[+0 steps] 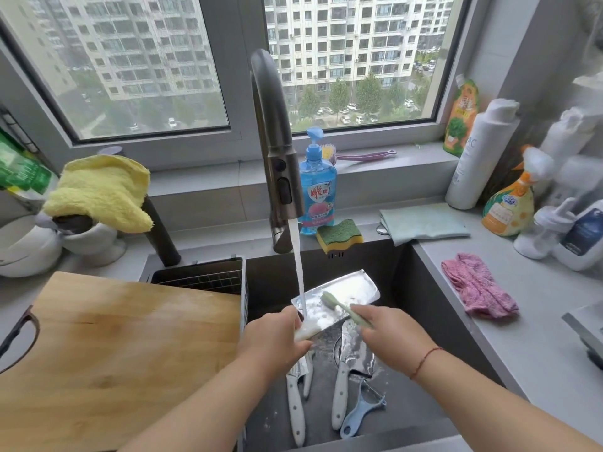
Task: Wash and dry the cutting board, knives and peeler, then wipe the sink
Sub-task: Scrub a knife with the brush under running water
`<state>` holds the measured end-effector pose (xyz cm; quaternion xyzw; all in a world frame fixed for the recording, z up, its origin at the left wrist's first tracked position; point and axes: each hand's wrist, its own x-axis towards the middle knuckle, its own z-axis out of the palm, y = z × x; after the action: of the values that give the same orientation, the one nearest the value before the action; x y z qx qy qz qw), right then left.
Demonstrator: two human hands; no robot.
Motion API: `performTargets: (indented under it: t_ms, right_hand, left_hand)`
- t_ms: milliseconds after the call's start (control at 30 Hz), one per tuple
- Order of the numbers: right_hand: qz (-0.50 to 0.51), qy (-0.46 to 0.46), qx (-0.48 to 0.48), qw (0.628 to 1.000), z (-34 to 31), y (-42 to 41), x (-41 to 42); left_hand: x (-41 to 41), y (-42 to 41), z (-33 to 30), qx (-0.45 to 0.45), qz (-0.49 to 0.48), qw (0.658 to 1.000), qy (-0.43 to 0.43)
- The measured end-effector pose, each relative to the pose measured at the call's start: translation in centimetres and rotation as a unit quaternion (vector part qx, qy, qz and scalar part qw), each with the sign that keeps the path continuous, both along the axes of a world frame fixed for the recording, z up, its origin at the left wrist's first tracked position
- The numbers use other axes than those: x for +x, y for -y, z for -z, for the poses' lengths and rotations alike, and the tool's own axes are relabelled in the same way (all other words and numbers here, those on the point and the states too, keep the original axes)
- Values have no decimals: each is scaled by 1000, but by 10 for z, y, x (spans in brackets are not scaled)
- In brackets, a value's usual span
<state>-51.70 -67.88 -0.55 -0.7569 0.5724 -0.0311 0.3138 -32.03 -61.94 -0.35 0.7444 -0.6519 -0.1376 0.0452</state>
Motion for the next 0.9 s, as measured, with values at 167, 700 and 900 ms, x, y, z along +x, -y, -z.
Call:
performTargets:
  t_ms: [167,700,900]
  right_hand:
    - [14,-27,-29,999,-6,-3,-10]
    - [-46,40,16,998,7,-39,5]
    - [36,-52,-17,998,22,-11,-16]
  left_hand:
    - [2,0,1,1,-4,1000,0]
    - [14,0,10,25,-3,1000,7]
    - [17,0,8,18,1,1000,8]
